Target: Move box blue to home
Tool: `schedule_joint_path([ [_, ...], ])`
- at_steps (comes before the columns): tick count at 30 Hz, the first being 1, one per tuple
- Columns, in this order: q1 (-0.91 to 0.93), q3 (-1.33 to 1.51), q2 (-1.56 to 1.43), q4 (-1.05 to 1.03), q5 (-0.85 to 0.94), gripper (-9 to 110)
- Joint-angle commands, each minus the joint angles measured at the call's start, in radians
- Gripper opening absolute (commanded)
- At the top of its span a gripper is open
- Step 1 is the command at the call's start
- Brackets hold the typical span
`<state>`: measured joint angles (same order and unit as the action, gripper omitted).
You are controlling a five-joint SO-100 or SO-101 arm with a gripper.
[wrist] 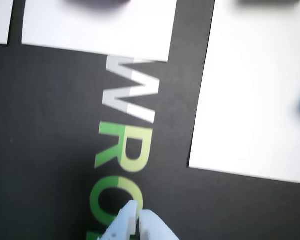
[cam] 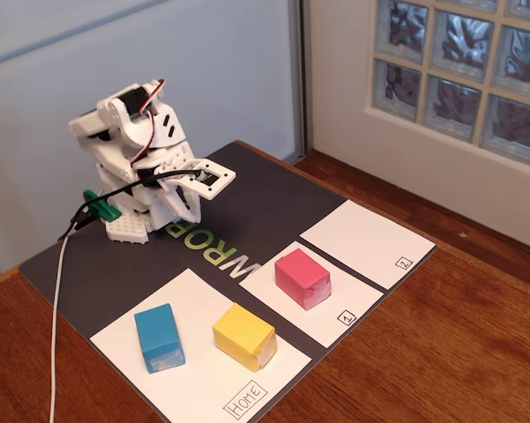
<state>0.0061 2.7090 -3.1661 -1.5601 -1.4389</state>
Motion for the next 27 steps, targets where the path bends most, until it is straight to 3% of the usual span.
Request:
schedule_joint_path([
  [1, 0.006, 0.081, -0.086, -0.015, 0.017, 0],
  [15, 0.046, 0.328, -0.172, 0.126, 0.058, 2],
  [27, 0.038, 0.33, -0.173, 0.117, 0.04, 2],
])
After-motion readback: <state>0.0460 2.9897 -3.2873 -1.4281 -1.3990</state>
